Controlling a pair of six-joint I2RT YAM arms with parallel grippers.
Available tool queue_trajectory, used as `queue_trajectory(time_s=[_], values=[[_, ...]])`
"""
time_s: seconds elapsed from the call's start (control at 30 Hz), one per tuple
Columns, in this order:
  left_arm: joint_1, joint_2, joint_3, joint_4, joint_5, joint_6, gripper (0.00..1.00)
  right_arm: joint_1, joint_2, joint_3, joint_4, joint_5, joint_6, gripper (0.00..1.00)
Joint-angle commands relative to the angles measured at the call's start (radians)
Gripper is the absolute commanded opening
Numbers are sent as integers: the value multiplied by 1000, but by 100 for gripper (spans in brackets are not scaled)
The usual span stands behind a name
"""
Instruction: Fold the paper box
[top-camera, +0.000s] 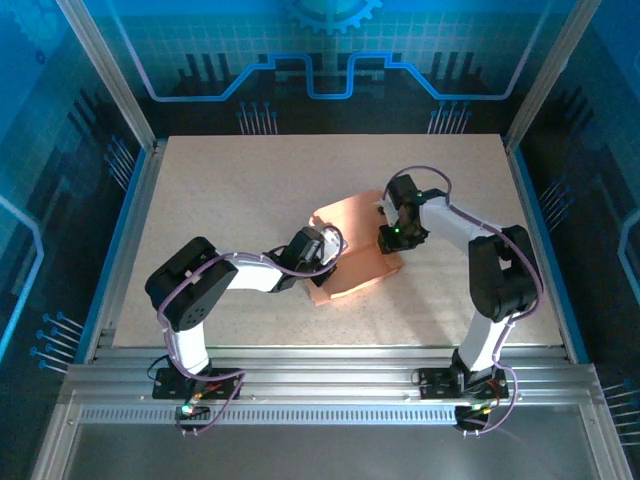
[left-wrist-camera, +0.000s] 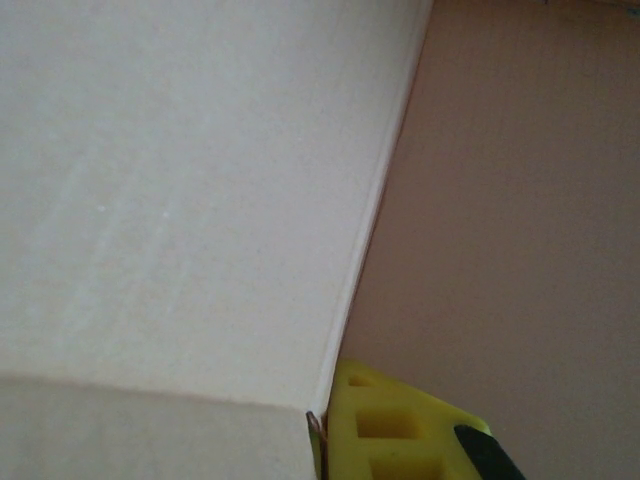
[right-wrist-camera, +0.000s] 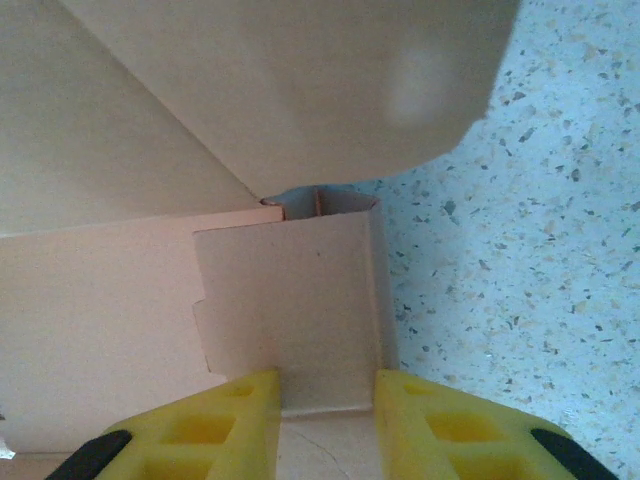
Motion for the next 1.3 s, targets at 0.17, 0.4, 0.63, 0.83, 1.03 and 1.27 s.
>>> queue_trajectory(time_s=[0.17, 0.4, 0.63, 0.83, 1.03, 1.27], values=[[-3, 55, 9, -164, -19, -2, 2, 87, 39, 35, -114, 85, -1, 30], [-4, 61, 10, -165, -21, -3, 2, 116, -7, 32, -109, 85, 11, 36], [-3, 63, 6, -159, -20, -4, 2, 76, -62, 2, -68, -3, 14, 42], [-4, 64, 8, -160, -18, -3, 2, -3, -128, -63, 7, -110, 35, 49], [-3, 71, 14, -162, -12, -3, 2, -105, -183, -131, 83, -219, 72, 57], [-3, 78, 17, -160, -9, -3, 2, -251, -288, -235, 227, -393, 154, 61]])
